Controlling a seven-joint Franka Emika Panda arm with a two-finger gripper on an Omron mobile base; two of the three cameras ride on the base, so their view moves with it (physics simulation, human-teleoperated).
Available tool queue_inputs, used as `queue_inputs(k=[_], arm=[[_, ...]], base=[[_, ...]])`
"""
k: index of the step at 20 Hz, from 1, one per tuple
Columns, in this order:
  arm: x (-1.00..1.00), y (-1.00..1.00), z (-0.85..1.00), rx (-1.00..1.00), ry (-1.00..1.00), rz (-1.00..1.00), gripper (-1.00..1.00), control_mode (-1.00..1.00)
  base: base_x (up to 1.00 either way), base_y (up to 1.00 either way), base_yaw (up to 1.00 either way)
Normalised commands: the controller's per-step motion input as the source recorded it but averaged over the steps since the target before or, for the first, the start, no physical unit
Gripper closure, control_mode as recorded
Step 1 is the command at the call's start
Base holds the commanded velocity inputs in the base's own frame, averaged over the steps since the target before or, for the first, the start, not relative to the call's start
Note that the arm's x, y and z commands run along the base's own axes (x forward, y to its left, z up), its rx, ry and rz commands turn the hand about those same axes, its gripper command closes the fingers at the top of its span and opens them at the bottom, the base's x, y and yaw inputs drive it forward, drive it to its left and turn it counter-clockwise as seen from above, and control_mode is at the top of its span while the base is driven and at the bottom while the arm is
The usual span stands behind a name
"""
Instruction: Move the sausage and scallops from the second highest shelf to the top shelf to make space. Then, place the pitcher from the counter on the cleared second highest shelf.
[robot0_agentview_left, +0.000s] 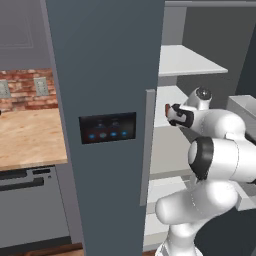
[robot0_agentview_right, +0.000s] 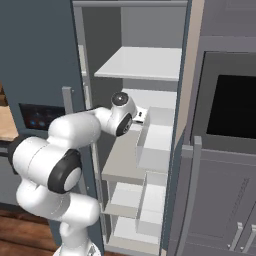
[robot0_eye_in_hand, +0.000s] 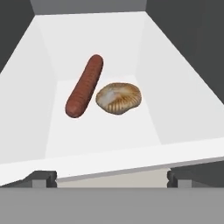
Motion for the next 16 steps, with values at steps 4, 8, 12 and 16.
queue_inputs(k=[4,8,12,16], arm=[[0.28,-0.12,-0.12,0.0,0.0,0.0,-1.0,-1.0],[0.27,-0.14,-0.13,0.0,0.0,0.0,-1.0,-1.0],[0.26,-0.16,-0.13,0.0,0.0,0.0,-1.0,-1.0],[0.27,-0.12,-0.11,0.0,0.0,0.0,-1.0,-1.0]], base=[[0.0,0.0,0.0],[0.0,0.0,0.0],[0.0,0.0,0.0],[0.0,0.0,0.0]])
